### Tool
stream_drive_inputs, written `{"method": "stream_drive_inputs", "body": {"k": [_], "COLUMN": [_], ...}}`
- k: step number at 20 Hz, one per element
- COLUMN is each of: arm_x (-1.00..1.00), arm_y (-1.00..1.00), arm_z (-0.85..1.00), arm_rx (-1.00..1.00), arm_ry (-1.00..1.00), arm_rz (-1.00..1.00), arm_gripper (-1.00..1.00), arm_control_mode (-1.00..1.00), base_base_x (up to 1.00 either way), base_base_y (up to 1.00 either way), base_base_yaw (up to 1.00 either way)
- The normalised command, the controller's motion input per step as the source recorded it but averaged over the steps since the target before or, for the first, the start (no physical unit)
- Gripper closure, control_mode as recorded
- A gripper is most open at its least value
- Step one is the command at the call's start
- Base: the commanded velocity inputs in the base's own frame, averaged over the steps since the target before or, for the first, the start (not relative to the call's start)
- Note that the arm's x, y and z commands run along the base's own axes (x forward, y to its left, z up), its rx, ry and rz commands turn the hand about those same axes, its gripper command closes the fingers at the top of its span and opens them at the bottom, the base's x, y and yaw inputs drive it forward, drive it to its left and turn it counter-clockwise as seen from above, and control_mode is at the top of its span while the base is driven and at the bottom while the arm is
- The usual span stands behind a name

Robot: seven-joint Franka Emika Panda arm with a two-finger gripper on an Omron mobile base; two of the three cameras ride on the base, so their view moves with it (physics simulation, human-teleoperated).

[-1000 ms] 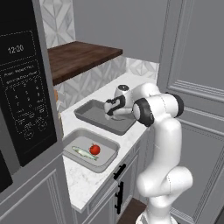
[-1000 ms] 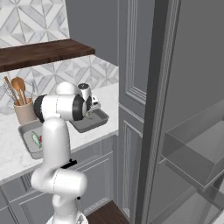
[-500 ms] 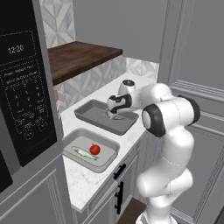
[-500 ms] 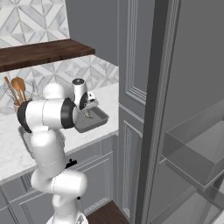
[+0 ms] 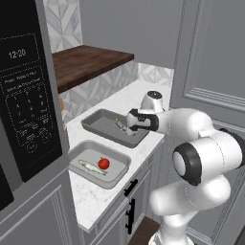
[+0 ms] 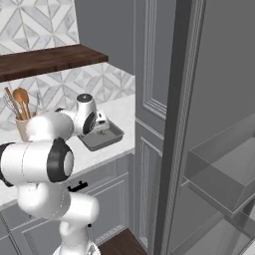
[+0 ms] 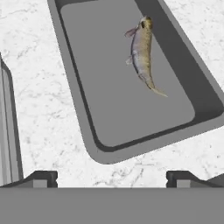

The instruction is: Place one tomato and one fish in each tupperware on the nearby counter, to pack two identical lunches.

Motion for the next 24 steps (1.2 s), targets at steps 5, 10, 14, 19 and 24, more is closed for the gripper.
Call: {"method": "stream_drive_inputs", "body": {"k": [5, 10, 14, 19, 24], "arm_x": [-1.00, -1.00, -0.75, -0.94, -1.00], "arm_y": [-0.43, -0.31, -0.05, -0.13, -0.30], "arm_z": [0.07, 0.26, 0.94, 0.77, 0.10], "arm_rx": [0.03, 0.00, 0.00, 0.00, 0.00], "arm_ry": [0.00, 0.00, 0.08, 0.04, -0.05], "arm_rz": [-0.01, -0.08, -0.16, -0.17, -0.12], "arm_gripper": [-1.00, -1.00, -1.00, -1.00, -1.00], "arm_control_mode": [-1.00, -1.00, -1.00, -1.00, -1.00], "base_base_x": [0.00, 0.00, 0.00, 0.00, 0.00], "base_base_y": [0.00, 0.00, 0.00, 0.00, 0.00], "base_base_yaw": [0.00, 0.00, 0.00, 0.00, 0.00]}}
